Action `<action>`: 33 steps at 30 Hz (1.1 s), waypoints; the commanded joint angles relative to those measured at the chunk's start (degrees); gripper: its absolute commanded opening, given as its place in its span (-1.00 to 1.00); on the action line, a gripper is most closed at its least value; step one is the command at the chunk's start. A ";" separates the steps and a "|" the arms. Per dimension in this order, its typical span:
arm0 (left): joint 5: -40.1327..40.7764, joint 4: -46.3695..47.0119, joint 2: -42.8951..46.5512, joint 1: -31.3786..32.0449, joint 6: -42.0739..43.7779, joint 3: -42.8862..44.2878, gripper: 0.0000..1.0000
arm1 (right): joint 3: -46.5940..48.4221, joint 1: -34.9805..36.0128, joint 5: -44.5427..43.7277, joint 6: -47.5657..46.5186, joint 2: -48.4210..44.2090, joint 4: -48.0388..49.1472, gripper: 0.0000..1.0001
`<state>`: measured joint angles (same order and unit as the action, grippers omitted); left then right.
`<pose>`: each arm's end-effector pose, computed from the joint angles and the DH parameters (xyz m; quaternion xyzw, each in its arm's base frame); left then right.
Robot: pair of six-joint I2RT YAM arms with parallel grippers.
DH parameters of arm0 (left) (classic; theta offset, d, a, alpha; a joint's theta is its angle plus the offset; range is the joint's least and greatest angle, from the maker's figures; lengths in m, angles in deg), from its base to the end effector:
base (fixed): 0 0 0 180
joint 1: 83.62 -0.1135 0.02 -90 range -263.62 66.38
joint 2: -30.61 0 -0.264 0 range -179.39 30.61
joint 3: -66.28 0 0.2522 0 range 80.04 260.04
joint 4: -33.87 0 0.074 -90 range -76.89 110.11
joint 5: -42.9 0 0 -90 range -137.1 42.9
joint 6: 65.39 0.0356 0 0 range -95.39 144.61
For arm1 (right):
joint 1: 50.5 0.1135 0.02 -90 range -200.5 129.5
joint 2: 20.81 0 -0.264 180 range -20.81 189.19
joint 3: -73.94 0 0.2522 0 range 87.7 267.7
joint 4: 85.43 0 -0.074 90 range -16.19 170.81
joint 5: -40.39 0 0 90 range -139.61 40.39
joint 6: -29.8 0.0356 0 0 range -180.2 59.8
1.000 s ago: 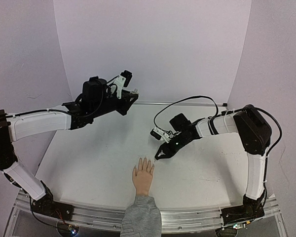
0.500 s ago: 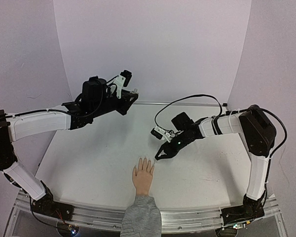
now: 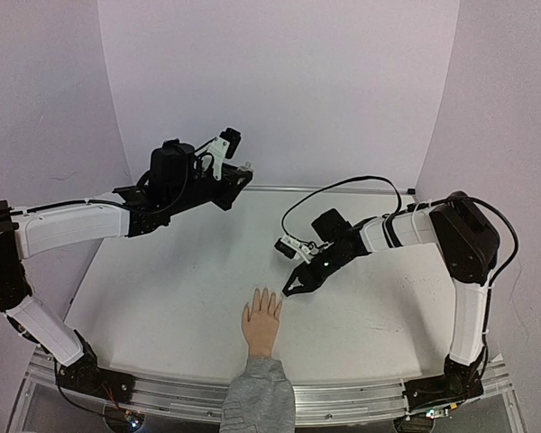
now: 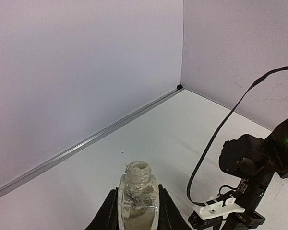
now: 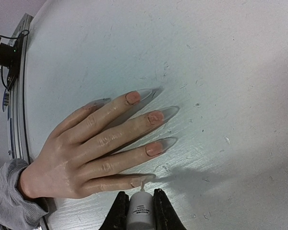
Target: Paint the nails
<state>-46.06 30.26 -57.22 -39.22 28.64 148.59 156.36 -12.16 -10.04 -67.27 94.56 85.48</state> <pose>0.2643 -0.2579 0.3357 0.3068 0.6966 -0.2173 0.6111 0.3154 0.2784 0.1469 -0.4588 0.7400 0.4009 0.2849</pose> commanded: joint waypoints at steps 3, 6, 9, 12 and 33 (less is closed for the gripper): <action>-0.86 3.70 2.40 -0.26 -0.32 0.84 -1.00 | 1.57 0.33 2.33 -0.82 -0.13 -1.32 -1.00; -0.81 3.65 2.45 -0.28 -0.32 0.79 -1.00 | 1.79 0.36 2.71 -0.76 0.10 -1.41 -1.00; -0.86 3.65 2.57 -0.30 -0.33 0.79 -1.00 | 1.91 0.30 2.52 -0.84 0.29 -1.52 -1.00; -0.86 3.65 2.70 -0.28 -0.34 0.74 -1.00 | 2.04 0.37 2.77 -0.84 0.59 -1.65 -1.00; -0.69 3.65 2.84 -0.28 -0.22 0.58 -1.00 | 2.78 0.77 1.83 -1.41 1.59 -2.69 -1.00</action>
<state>-46.04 30.26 -57.22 -39.22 28.64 148.59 157.08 -11.94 -9.12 -67.70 95.56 85.04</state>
